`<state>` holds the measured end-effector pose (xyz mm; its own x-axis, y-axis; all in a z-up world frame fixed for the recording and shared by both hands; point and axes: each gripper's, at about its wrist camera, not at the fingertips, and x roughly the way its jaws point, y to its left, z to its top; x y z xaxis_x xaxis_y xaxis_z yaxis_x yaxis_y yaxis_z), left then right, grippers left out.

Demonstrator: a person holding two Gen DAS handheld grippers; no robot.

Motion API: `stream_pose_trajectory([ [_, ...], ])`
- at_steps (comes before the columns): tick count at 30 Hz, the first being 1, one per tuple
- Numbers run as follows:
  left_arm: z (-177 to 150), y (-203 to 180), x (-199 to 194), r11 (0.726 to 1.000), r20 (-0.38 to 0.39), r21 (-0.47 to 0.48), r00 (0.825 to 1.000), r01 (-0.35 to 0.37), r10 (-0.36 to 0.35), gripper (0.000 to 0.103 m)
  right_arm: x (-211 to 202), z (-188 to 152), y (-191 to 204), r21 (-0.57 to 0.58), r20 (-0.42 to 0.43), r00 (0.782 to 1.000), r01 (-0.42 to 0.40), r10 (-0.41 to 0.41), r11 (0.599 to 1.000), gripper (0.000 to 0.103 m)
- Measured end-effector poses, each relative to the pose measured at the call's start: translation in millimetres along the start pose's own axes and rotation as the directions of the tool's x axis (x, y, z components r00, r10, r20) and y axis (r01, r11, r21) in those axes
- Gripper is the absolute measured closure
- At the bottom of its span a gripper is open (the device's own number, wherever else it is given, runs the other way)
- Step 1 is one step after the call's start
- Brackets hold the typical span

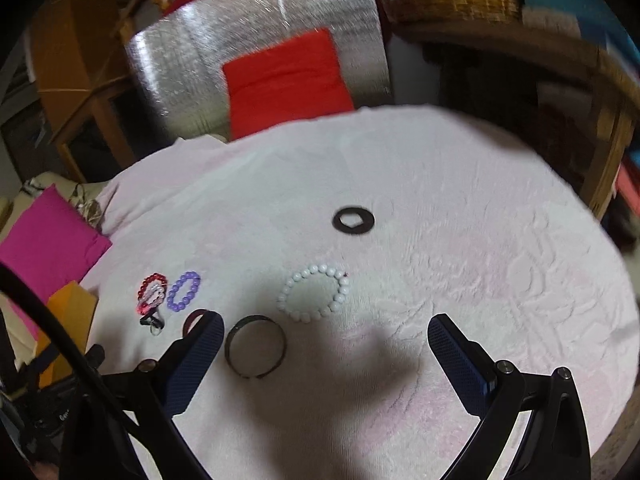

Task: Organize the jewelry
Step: 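Grasp the white pearl bracelet with the right gripper while the left gripper grasps the black carabiner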

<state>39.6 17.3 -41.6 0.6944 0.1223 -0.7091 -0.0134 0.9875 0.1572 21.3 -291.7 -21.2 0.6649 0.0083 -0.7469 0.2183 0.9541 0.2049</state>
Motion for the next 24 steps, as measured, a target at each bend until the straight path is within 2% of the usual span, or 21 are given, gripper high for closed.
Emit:
stream_pose_trajectory([
  [5, 5, -1, 22, 0.997, -0.076, -0.025, 0.995, 0.068, -0.07, 0.0, 32, 10, -13, 0.019, -0.057, 0.998, 0.005, -0.004, 1.0, 0.002],
  [8, 6, -3, 31, 0.988, -0.09, -0.032, 0.984, 0.15, -0.152, 0.0, 45, 15, -26, 0.07, -0.084, 0.996, -0.02, 0.026, 0.997, 0.012],
  [10, 6, -5, 36, 0.982, -0.108, -0.033, 0.976, 0.184, -0.187, 0.0, 51, 17, -33, 0.112, -0.107, 0.992, -0.048, 0.06, 0.993, 0.015],
  [14, 5, -8, 41, 0.977, -0.111, -0.013, 0.971, 0.211, -0.211, 0.0, 62, 18, -34, 0.152, -0.13, 0.986, -0.085, 0.106, 0.985, 0.02],
  [16, 6, -5, 42, 0.968, -0.114, -0.029, 0.962, 0.248, -0.25, 0.0, 69, 18, -27, 0.138, -0.149, 0.983, -0.09, 0.111, 0.986, 0.024],
  [21, 7, -4, 48, 0.975, -0.119, -0.014, 0.968, 0.221, -0.221, 0.0, 88, 18, -12, 0.136, -0.18, 0.979, -0.067, 0.091, 0.988, 0.024],
  [24, 7, -2, 51, 0.978, -0.126, -0.004, 0.97, 0.209, -0.208, 0.0, 101, 13, 4, 0.085, -0.203, 0.978, -0.023, 0.04, 0.996, 0.025],
])
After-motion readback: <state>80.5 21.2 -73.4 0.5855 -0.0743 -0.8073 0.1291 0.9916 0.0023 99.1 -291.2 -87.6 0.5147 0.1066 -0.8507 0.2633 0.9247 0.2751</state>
